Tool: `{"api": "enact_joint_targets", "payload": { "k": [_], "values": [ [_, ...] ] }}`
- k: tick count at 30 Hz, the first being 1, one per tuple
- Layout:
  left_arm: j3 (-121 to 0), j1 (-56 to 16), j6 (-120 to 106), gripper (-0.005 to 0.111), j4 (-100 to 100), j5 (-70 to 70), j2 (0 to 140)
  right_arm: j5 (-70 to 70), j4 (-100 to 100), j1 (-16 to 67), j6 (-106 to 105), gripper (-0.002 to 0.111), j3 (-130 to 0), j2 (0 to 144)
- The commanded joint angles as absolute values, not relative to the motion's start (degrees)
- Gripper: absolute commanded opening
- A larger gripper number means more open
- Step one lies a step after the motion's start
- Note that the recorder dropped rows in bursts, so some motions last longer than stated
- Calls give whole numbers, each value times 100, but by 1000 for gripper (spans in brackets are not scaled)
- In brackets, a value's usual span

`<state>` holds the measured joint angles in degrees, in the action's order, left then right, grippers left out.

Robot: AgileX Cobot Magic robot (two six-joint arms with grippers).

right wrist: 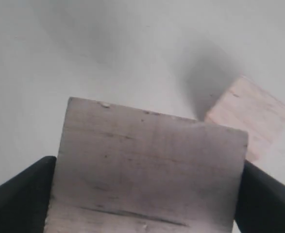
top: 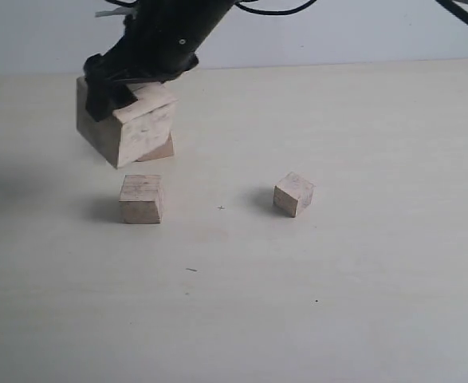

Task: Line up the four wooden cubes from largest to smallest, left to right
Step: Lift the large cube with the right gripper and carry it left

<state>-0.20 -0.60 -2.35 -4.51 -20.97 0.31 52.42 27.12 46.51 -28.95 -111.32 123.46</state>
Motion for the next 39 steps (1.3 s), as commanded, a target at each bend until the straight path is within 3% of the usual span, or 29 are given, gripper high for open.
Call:
{"api": "enact_joint_targets", "payload": {
  "k": [1,21,39],
  "values": [
    [0,-50,-190,0,-459,-2027,0,5128,3239,4904,-3834,0,-11205,12384],
    [0,-50,-190,0,-459,-2027,0,5266,3667,5325,-5891,0,-11594,13500],
    [0,-50,-190,0,-459,-2027,0,6128,2134,4618,-5535,0,-11602,13375]
  ]
}}
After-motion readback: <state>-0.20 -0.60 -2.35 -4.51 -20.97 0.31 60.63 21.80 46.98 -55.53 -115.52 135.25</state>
